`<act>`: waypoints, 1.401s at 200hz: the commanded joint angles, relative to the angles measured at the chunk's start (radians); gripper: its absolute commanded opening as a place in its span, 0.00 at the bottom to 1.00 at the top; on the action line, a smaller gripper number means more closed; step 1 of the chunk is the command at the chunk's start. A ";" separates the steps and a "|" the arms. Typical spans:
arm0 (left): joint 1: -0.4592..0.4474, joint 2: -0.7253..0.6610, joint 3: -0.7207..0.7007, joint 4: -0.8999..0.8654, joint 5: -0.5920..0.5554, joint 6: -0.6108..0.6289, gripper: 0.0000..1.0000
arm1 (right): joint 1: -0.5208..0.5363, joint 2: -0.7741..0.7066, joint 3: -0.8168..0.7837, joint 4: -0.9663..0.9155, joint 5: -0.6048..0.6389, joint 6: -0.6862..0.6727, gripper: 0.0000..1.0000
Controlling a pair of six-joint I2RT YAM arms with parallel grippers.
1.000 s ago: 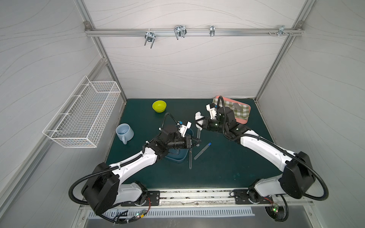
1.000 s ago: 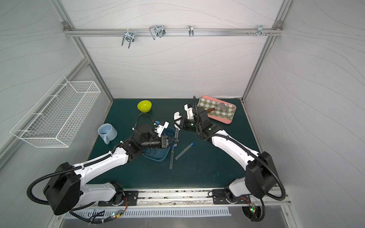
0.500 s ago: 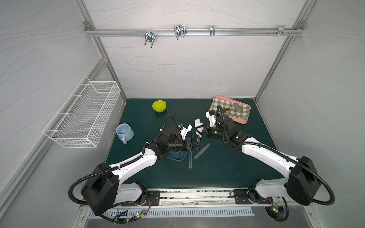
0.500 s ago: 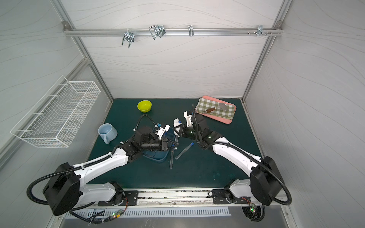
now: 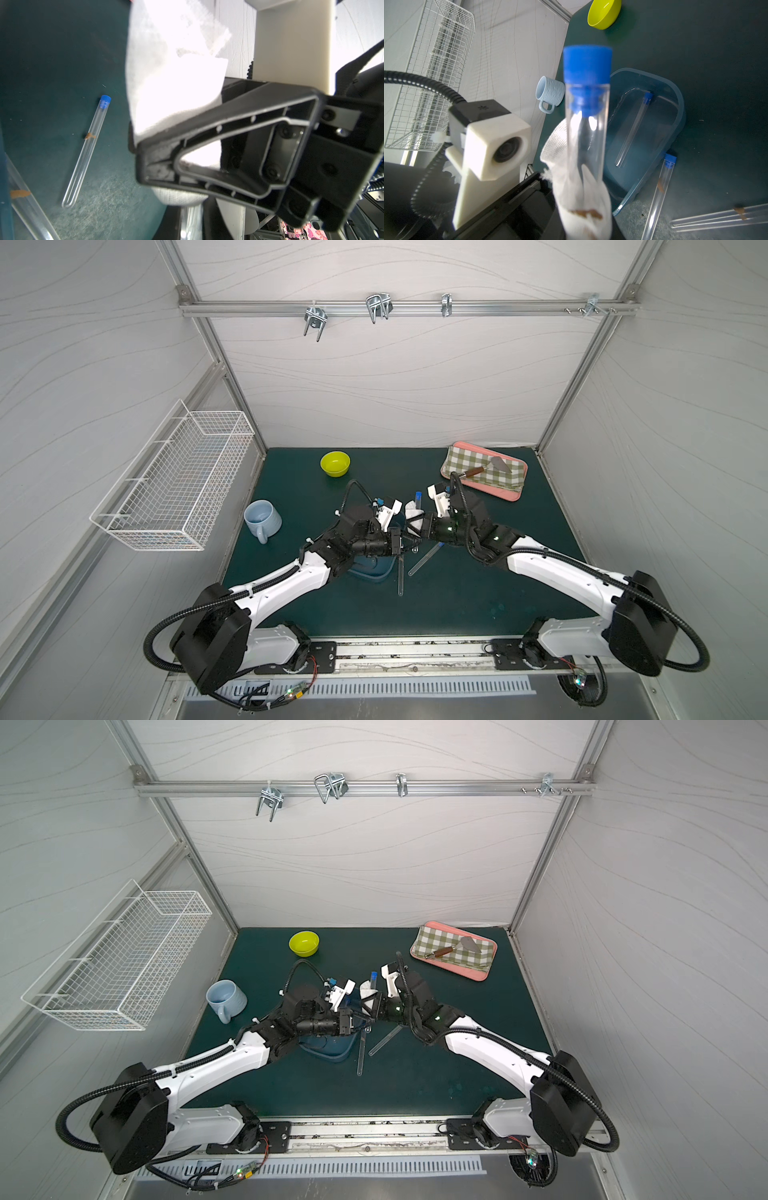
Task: Wipe the exteriors of test tubes
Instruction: Wipe the dirt from the test tube.
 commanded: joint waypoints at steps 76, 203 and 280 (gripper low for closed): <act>0.078 -0.128 -0.073 -0.067 -0.007 0.018 0.37 | -0.046 -0.037 0.057 -0.143 -0.091 -0.122 0.16; 0.222 -0.076 0.128 -0.139 0.090 0.070 0.50 | 0.067 -0.157 -0.096 -0.195 -0.082 -0.142 0.16; 0.140 -0.078 0.083 -0.112 0.062 0.076 0.51 | 0.092 -0.129 -0.061 -0.170 -0.104 -0.155 0.17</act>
